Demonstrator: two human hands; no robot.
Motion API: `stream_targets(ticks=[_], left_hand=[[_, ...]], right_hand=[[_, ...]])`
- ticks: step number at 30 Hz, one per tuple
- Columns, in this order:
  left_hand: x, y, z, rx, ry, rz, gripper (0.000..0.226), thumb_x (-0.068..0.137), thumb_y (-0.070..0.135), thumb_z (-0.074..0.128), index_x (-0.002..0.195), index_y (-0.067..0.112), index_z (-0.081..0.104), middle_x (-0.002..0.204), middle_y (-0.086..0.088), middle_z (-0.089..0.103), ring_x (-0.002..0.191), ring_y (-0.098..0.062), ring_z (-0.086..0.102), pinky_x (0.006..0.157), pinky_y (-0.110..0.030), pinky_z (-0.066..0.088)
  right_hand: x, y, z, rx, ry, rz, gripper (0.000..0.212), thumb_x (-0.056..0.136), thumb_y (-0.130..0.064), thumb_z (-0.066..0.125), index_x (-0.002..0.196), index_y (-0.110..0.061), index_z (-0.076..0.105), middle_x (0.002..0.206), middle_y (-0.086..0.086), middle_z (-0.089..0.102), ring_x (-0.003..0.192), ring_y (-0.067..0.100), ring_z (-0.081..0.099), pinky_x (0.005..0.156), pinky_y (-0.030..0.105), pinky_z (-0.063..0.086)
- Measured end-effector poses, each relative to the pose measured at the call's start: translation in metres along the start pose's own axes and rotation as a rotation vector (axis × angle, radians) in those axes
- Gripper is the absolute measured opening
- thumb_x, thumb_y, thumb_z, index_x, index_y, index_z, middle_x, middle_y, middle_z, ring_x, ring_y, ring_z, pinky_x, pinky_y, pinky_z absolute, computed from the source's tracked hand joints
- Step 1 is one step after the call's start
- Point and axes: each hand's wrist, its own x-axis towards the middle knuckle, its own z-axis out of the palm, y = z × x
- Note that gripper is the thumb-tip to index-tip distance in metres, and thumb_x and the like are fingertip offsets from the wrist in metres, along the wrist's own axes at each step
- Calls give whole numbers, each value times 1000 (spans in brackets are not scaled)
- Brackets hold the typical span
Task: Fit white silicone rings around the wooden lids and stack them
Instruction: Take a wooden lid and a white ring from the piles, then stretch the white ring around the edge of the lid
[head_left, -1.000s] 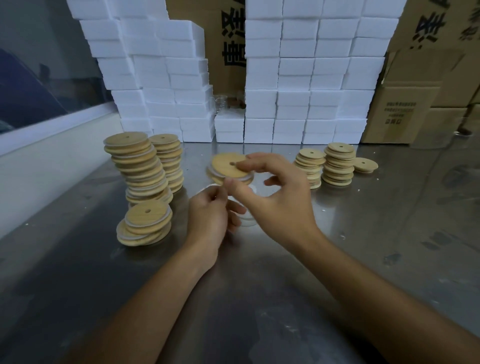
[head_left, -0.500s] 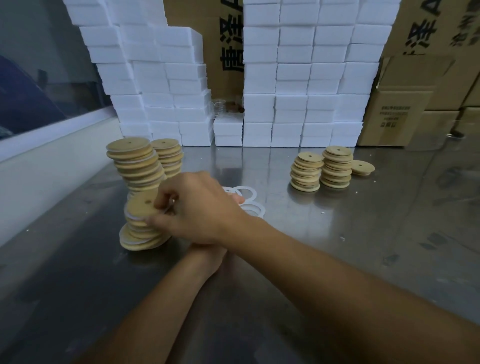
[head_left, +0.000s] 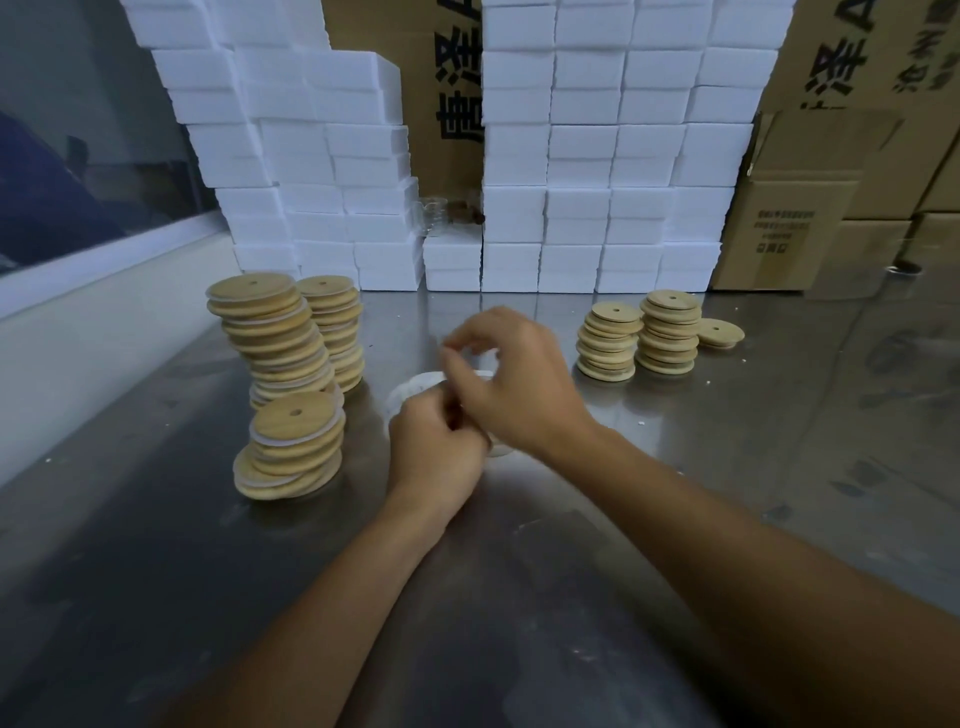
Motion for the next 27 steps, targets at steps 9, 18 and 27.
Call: stream_targets(ticks=[9,18,27], left_hand=[[-10,8,-2,442,-123,67,12,81,33,75,82,24,68,65,9,57,72,-13,62,62,-25,45],[-12,15,-4,498,-158,49,18,81,41,74,75,23,73,56,13,53,61,-5,54,52,-17,35],[-12,14,-3,525,-141,86,21,89,32,66,73,18,71,63,7,62,68,-14,59,60,-27,43]], right_hand=[[29,90,-46,-509,-7,431,69,89,-42,59,147,-23,29,157,5,24,120,37,53,77,41,42],[29,111,-54,-661,-97,407,48,91,-34,61,131,-13,44,136,12,34,96,37,58,73,42,47],[20,125,-59,-704,-44,284,37,91,-19,58,126,-13,47,130,12,43,86,38,57,61,39,42]])
